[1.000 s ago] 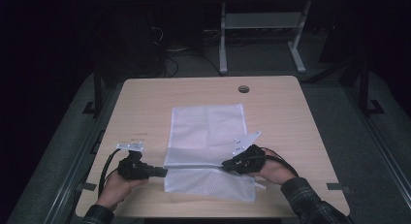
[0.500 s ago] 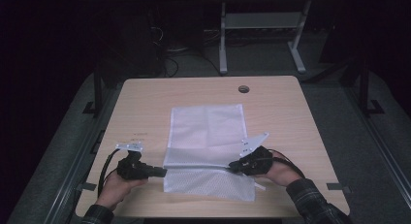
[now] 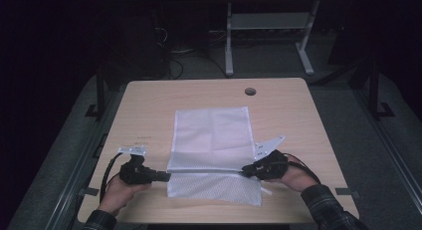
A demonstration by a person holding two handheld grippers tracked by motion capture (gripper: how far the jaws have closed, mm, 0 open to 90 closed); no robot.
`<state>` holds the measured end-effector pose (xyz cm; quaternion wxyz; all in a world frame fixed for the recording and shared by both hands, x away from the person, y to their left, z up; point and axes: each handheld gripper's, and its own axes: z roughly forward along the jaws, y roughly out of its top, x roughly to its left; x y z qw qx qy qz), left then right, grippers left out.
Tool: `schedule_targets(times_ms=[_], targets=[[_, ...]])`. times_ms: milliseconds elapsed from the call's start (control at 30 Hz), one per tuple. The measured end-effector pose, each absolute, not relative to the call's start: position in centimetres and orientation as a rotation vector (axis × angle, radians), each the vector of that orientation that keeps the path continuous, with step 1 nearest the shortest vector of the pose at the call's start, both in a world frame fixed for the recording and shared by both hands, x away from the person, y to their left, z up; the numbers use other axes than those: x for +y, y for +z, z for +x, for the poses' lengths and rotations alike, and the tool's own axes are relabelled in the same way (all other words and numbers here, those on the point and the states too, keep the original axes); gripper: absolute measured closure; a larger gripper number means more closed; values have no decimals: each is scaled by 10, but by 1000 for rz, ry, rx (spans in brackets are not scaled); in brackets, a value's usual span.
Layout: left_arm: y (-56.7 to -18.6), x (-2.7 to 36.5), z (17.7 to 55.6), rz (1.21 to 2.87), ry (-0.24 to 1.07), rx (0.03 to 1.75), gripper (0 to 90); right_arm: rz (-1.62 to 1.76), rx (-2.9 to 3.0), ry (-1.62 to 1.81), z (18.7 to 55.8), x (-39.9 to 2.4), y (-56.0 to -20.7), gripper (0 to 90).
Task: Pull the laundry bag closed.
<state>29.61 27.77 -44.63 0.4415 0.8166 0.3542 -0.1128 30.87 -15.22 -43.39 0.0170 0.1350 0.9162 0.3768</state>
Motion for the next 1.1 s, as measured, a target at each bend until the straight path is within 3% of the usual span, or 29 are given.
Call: schedule_targets(times_ms=[1100], targets=[[-445, 278, 296, 2033, -269, 883, 876, 467, 2870, 1156, 311, -183, -436, 817]])
